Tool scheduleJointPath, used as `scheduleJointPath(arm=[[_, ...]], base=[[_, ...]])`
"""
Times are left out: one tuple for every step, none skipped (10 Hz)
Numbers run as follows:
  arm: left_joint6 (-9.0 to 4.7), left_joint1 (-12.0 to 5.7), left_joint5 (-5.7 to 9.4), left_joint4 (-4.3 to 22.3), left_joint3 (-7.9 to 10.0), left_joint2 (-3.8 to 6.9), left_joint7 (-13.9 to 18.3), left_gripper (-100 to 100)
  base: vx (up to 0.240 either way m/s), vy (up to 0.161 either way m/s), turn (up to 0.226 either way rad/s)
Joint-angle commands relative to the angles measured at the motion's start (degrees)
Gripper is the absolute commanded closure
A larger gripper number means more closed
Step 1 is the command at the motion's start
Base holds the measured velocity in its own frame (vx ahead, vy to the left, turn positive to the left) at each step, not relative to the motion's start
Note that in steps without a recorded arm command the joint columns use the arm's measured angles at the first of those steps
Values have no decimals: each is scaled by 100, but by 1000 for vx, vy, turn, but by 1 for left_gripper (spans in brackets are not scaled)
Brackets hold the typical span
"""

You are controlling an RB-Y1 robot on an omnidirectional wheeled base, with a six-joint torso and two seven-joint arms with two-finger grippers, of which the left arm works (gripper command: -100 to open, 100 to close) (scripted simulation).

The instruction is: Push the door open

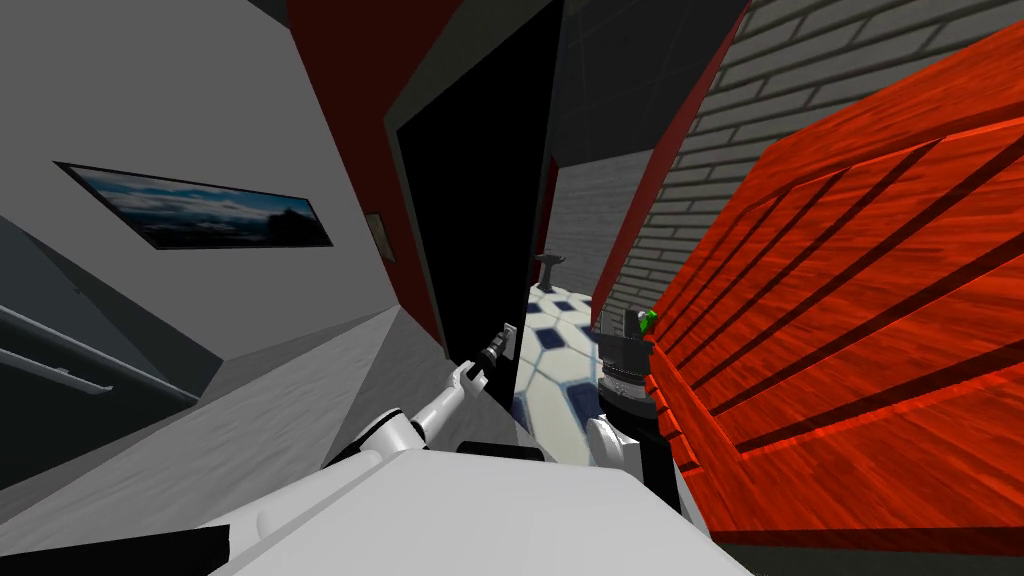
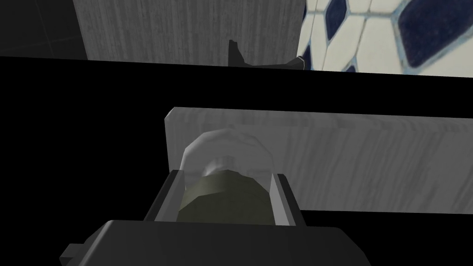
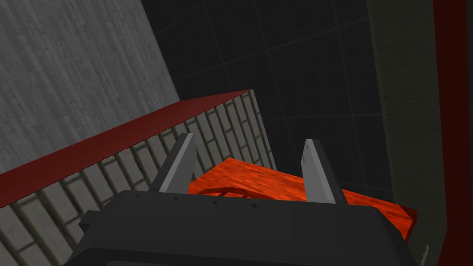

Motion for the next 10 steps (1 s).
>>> scheduleJointPath(arm=[[-45, -55, 29, -7, 123, 66, -42, 100], [-43, -54, 37, -3, 157, 78, -57, 100], [-39, -52, 56, 6, 235, 101, -93, 100], [-37, -50, 65, 11, 274, 112, -111, 100], [-33, -47, 85, 20, 359, 133, -149, 100], [-31, -46, 95, 26, 401, 144, -169, 100], [-27, -43, 116, 36, 491, 163, -210, 100], [-25, -41, 127, 41, 537, 172, -231, 100], [-23, -40, 138, 47, 582, 181, -252, 100], [-23, -40, 138, 47, 582, 181, -252, 100]], base=[[143, -125, 35], [121, -147, 27], [122, -171, 63], [122, -152, 67], [152, -151, 45], [151, -164, 39], [142, -199, 87], [133, -169, 71], [114, -103, 38], [62, -47, -4]])
